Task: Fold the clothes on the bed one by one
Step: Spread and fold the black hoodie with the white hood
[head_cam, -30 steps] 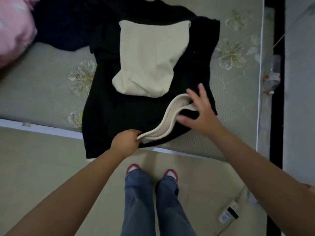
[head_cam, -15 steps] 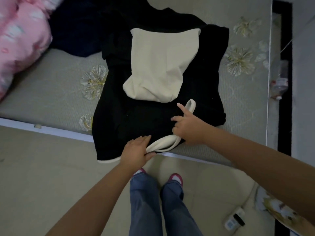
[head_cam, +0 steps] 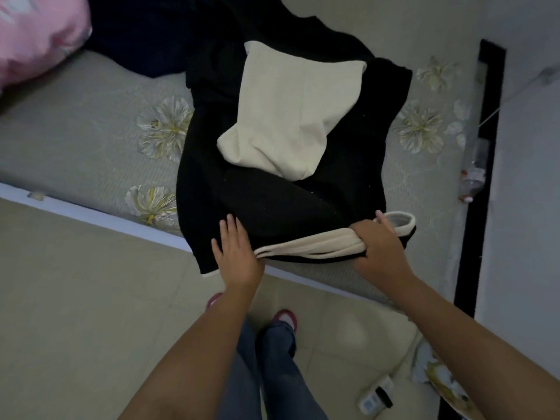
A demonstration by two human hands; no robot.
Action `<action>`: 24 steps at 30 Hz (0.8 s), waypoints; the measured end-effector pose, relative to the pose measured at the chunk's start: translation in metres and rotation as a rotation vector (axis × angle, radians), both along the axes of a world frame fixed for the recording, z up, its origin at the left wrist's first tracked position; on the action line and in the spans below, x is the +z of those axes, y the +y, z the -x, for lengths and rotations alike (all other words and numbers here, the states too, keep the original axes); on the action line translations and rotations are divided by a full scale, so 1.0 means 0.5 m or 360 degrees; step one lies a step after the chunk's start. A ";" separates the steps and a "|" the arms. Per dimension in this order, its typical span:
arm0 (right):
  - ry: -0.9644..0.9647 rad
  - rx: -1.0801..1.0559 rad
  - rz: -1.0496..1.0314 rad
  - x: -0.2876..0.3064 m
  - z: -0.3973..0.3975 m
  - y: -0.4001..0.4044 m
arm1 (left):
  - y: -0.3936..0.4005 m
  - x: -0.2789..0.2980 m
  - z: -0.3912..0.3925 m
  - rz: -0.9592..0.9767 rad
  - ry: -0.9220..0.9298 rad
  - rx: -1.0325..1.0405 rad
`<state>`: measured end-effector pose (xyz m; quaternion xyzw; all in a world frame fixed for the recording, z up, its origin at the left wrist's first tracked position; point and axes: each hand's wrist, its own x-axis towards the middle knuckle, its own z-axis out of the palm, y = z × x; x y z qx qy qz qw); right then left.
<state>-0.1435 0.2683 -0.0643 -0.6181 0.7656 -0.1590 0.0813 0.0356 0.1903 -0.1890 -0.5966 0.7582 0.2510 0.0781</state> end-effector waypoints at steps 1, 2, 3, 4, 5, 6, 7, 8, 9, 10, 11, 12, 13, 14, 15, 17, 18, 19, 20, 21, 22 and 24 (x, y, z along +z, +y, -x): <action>0.0051 0.0037 0.0001 0.000 0.001 0.000 | -0.013 -0.002 0.002 0.0006 -0.0019 -0.0099; 0.0090 0.0071 -0.0019 -0.003 0.003 -0.001 | -0.026 -0.004 -0.002 0.0024 -0.0035 -0.0218; 0.0117 0.0081 -0.0075 -0.007 0.007 -0.001 | -0.036 -0.003 -0.012 0.0045 -0.0058 -0.0352; 0.0135 0.0071 -0.0162 -0.017 0.012 0.001 | -0.046 0.001 -0.025 0.0074 -0.0073 -0.0475; 0.0152 0.0044 -0.0245 -0.030 0.017 0.007 | -0.054 0.008 -0.038 0.0105 -0.0058 -0.0560; 0.0130 0.0026 -0.0378 -0.043 0.019 0.010 | -0.063 0.019 -0.052 0.0154 -0.0015 -0.0602; 0.0057 0.0024 -0.0536 -0.051 0.019 0.009 | -0.071 0.032 -0.067 0.0219 0.0045 -0.0631; -0.0015 0.0032 -0.0678 -0.061 0.015 0.010 | -0.077 0.042 -0.081 0.0308 0.0086 -0.0680; -0.0032 0.0054 -0.0799 -0.072 0.009 0.014 | -0.080 0.051 -0.098 0.0409 0.0125 -0.0716; -0.0024 0.0100 -0.0907 -0.080 0.002 0.019 | -0.085 0.060 -0.117 0.0477 0.0160 -0.0742; 0.0001 0.0157 -0.0970 -0.088 -0.008 0.024 | -0.089 0.069 -0.136 0.0522 0.0166 -0.0826; 0.0034 0.0219 -0.1005 -0.091 -0.021 0.028 | -0.090 0.077 -0.154 0.0536 0.0140 -0.0936; 0.0061 0.0268 -0.1053 -0.092 -0.037 0.035 | -0.089 0.085 -0.171 0.0514 0.0101 -0.1045; 0.0092 0.0303 -0.1124 -0.090 -0.055 0.044 | -0.088 0.091 -0.188 0.0494 0.0044 -0.1154; 0.0126 0.0313 -0.1190 -0.089 -0.067 0.053 | -0.084 0.091 -0.201 0.0484 0.0013 -0.1253; 0.0215 0.0268 -0.1236 -0.073 -0.102 0.072 | -0.081 0.106 -0.226 0.0385 -0.0041 -0.1378; 0.0238 0.0224 -0.1258 -0.062 -0.126 0.085 | -0.077 0.113 -0.246 0.0287 -0.0117 -0.1433; 0.0249 0.0181 -0.1305 -0.051 -0.151 0.096 | -0.073 0.117 -0.269 0.0156 -0.0179 -0.1468; 0.0252 0.0142 -0.1337 -0.044 -0.176 0.105 | -0.073 0.123 -0.289 0.0041 -0.0255 -0.1476; 0.0259 0.0099 -0.1367 -0.039 -0.207 0.119 | -0.068 0.129 -0.315 0.0028 -0.0261 -0.1508; 0.0264 0.0069 -0.1379 -0.033 -0.239 0.131 | -0.061 0.139 -0.341 0.0056 -0.0226 -0.1547; 0.0235 0.0057 -0.1388 -0.026 -0.308 0.158 | -0.042 0.165 -0.406 0.0113 -0.0185 -0.1584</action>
